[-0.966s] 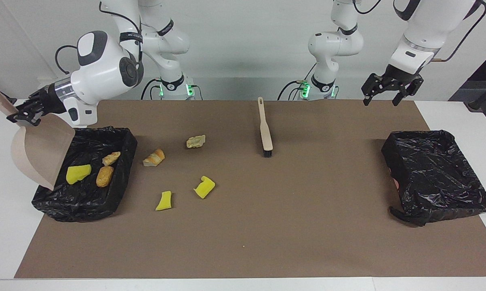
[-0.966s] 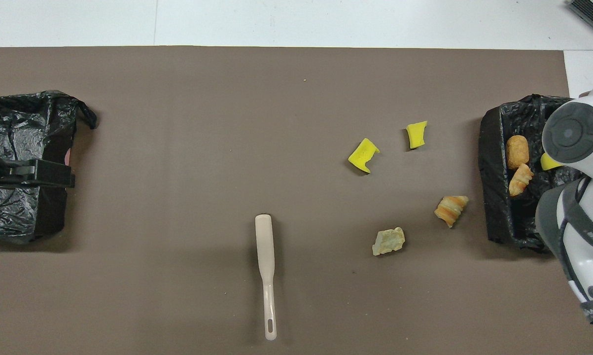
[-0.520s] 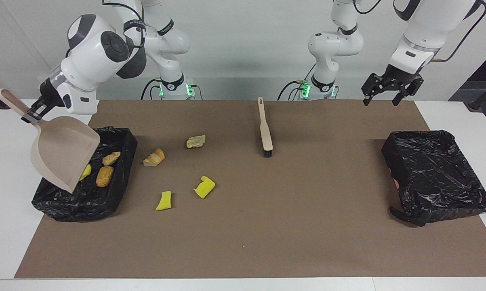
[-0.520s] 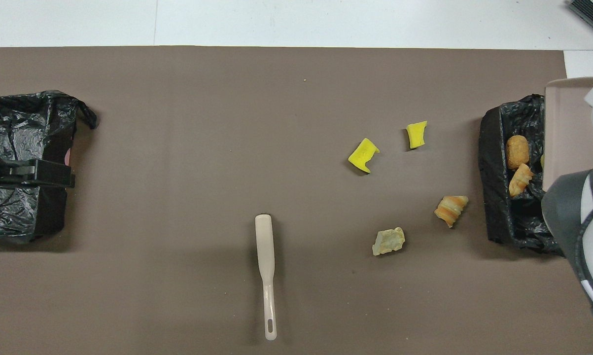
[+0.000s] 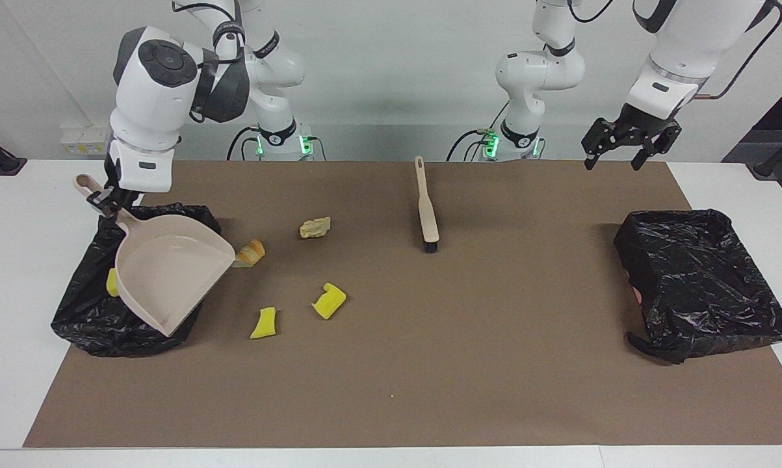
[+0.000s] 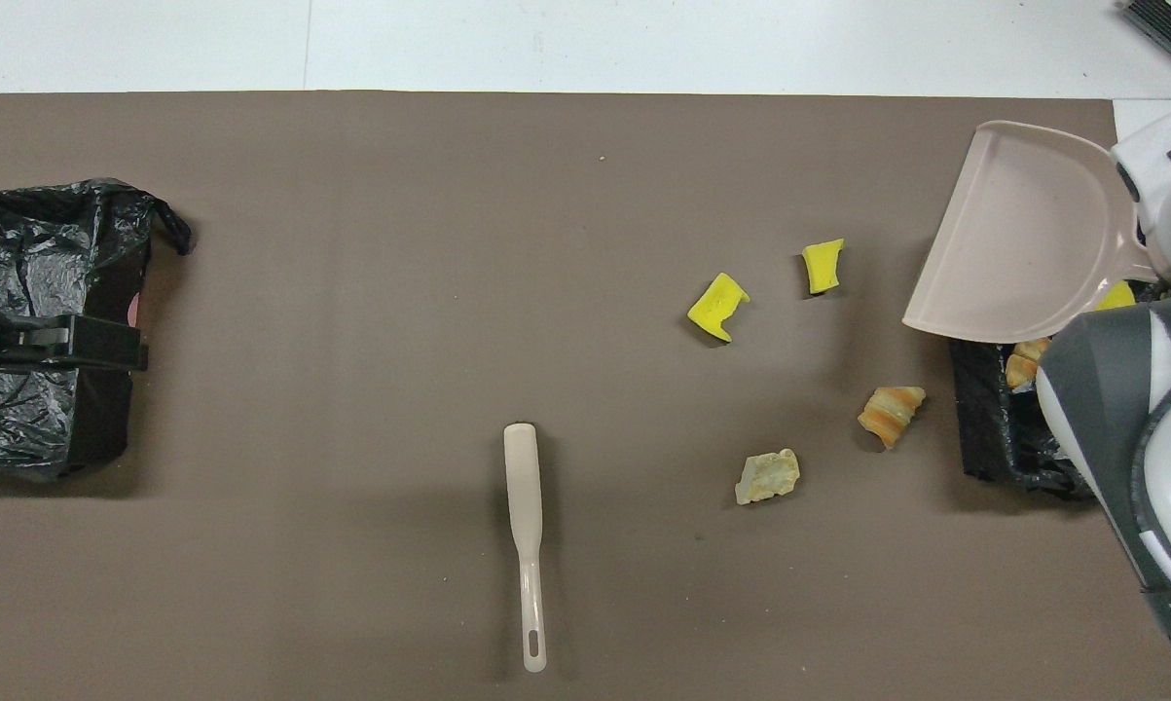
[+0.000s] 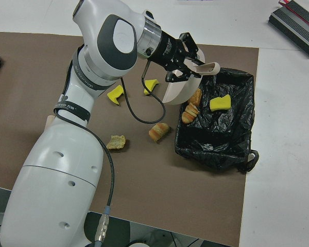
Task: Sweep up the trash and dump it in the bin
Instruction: 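Carry the empty dustpan back toward the table center with the right gripper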
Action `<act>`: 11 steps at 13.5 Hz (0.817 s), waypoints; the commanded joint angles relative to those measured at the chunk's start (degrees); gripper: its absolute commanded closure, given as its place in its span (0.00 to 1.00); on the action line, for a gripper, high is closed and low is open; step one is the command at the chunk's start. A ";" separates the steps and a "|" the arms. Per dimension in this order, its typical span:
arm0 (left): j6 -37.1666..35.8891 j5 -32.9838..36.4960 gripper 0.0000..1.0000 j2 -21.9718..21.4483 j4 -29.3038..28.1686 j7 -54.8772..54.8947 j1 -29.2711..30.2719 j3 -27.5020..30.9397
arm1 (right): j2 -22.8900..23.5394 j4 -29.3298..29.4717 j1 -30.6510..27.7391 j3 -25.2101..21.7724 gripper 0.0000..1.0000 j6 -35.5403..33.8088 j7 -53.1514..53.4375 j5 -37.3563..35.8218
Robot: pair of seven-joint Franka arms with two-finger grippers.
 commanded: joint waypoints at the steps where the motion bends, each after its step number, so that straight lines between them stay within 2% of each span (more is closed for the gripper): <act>1: -0.30 -0.43 0.00 -0.17 0.25 0.18 0.79 -0.31 | 2.72 3.94 5.54 0.08 1.00 -0.52 10.00 4.32; 5: -0.31 -0.43 0.00 -0.17 0.25 0.18 0.79 -0.31 | 8.87 9.91 11.08 0.16 1.00 -0.69 28.45 11.27; 9: -0.31 -0.43 0.00 -0.17 0.25 0.18 0.79 -0.31 | 18.00 20.45 18.81 0.08 1.00 -0.52 51.04 19.43; 11: -0.31 -0.43 0.00 -0.17 0.25 0.18 0.79 -0.31 | 22.14 24.42 22.51 0.08 1.00 -0.61 61.15 20.94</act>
